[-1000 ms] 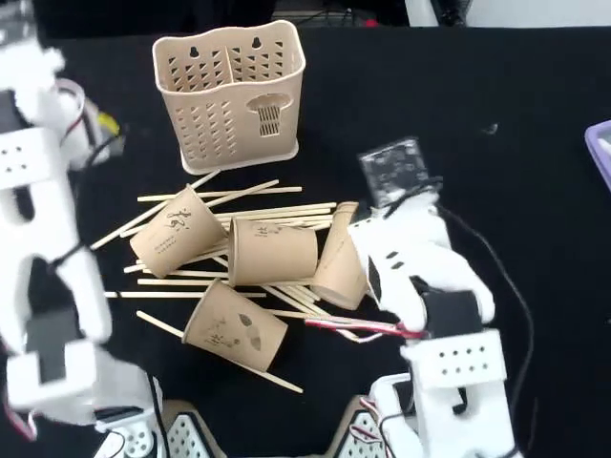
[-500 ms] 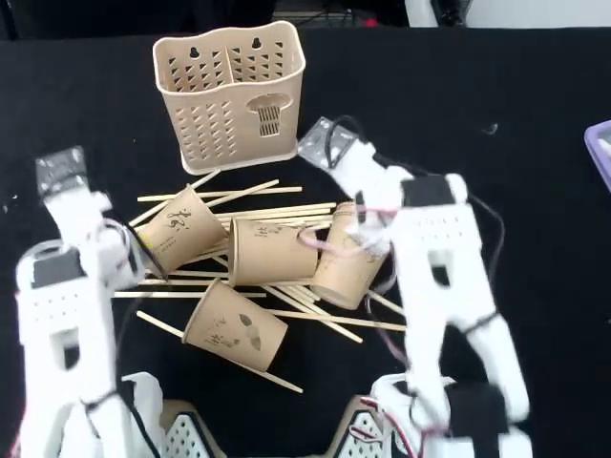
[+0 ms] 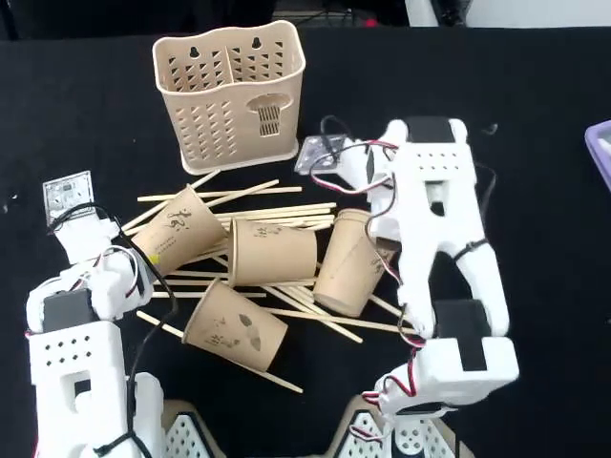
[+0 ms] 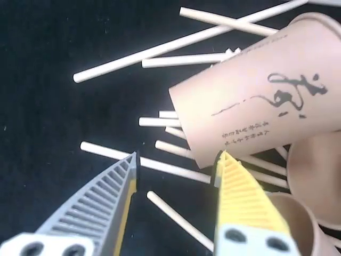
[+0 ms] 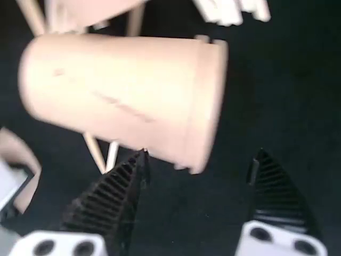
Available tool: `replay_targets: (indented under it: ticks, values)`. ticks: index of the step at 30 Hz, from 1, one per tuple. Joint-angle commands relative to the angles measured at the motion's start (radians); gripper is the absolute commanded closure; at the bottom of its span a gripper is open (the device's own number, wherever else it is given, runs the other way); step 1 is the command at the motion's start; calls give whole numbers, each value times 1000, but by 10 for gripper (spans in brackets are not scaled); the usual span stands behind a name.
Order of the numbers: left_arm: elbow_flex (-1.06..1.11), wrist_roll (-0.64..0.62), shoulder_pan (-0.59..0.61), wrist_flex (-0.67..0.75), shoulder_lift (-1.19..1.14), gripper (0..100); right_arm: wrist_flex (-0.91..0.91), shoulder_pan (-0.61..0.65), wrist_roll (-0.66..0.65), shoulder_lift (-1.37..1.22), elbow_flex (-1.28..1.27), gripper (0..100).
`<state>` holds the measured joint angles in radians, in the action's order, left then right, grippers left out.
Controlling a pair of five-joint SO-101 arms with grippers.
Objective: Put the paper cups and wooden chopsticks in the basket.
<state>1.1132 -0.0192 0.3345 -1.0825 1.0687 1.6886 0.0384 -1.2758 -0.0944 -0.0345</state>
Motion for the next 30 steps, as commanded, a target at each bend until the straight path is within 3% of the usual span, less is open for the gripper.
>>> replay_targets:
  ticks: [1,7,12,22,27,30]
  values:
    - [13,-2,-10,41,17,759,72,17,-107,7,58,733]
    - [33,-2,-5,77,17,759,71,17,-169,31,-7,830]
    - [33,0,-5,77,17,759,72,8,-161,35,21,800]
    - [33,3,-5,77,18,759,17,71,-6,27,-30,803]
    - [35,3,-5,77,18,759,35,74,12,35,-16,971]
    - [35,2,-5,77,17,759,75,60,14,39,16,982]
